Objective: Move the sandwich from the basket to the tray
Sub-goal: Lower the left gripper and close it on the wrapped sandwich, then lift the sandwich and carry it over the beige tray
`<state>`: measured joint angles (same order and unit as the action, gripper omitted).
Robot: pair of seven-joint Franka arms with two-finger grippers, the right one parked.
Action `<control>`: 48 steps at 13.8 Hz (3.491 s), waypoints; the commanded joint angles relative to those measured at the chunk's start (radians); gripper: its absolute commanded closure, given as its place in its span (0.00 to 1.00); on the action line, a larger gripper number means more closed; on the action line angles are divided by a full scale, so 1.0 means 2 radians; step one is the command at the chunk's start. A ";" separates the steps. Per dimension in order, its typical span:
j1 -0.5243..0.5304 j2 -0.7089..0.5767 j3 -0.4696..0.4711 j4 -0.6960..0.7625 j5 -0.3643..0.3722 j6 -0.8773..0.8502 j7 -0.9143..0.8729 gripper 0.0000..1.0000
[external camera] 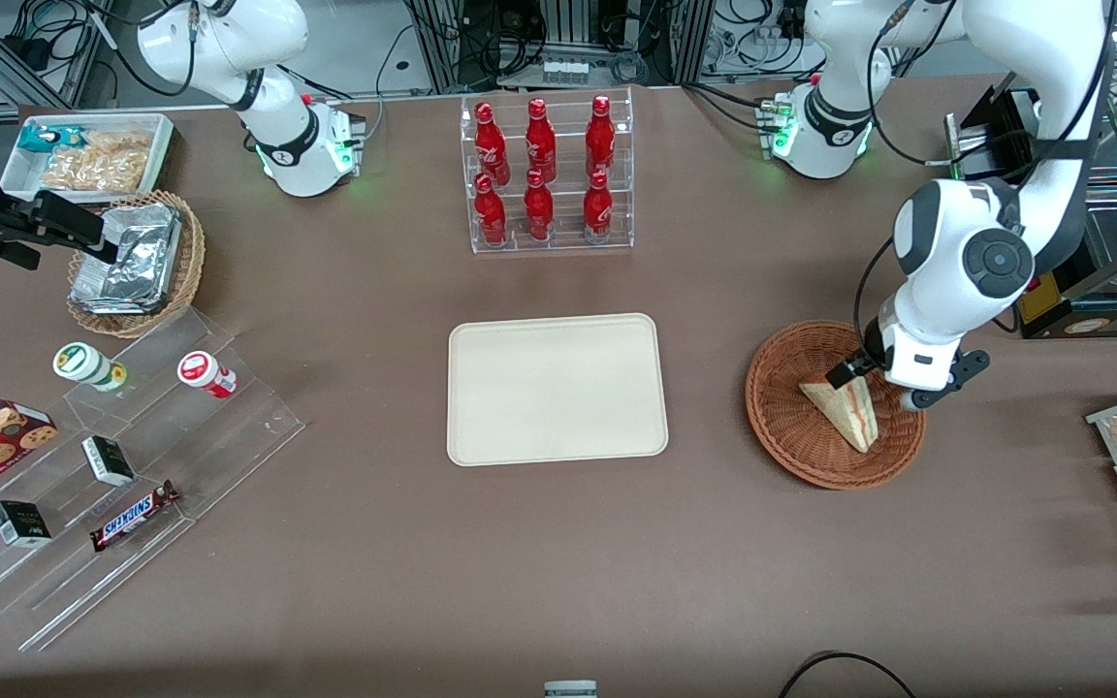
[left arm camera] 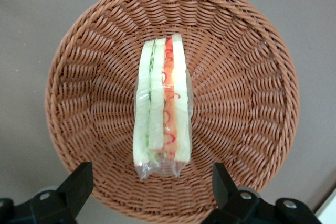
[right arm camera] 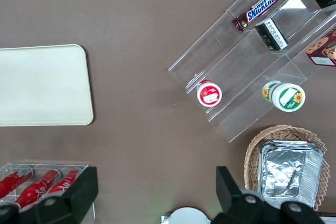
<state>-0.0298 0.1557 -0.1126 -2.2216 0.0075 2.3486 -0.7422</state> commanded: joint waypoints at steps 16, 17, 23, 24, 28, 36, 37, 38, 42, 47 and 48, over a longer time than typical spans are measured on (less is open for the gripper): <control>0.000 0.033 0.002 0.029 -0.021 -0.020 0.086 0.94; -0.003 0.031 0.002 0.051 -0.018 -0.063 0.099 0.94; -0.067 0.037 -0.003 0.148 -0.015 -0.196 0.110 0.93; -0.085 0.046 -0.003 0.157 -0.015 -0.196 0.110 0.93; -0.152 0.095 -0.004 0.212 -0.019 -0.194 0.101 0.91; -0.274 0.236 -0.003 0.368 -0.021 -0.182 -0.018 0.92; -0.286 0.248 -0.003 0.380 -0.018 -0.179 -0.029 0.92; -0.296 0.260 -0.002 0.391 -0.018 -0.172 -0.036 0.92; -0.322 0.298 -0.001 0.426 -0.018 -0.149 -0.064 0.92; -0.337 0.318 -0.001 0.442 -0.017 -0.123 -0.083 0.92; -0.338 0.322 -0.001 0.442 -0.017 -0.121 -0.084 0.90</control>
<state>-0.6807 0.7709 -0.1287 -1.3707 -0.0337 2.0965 -0.8812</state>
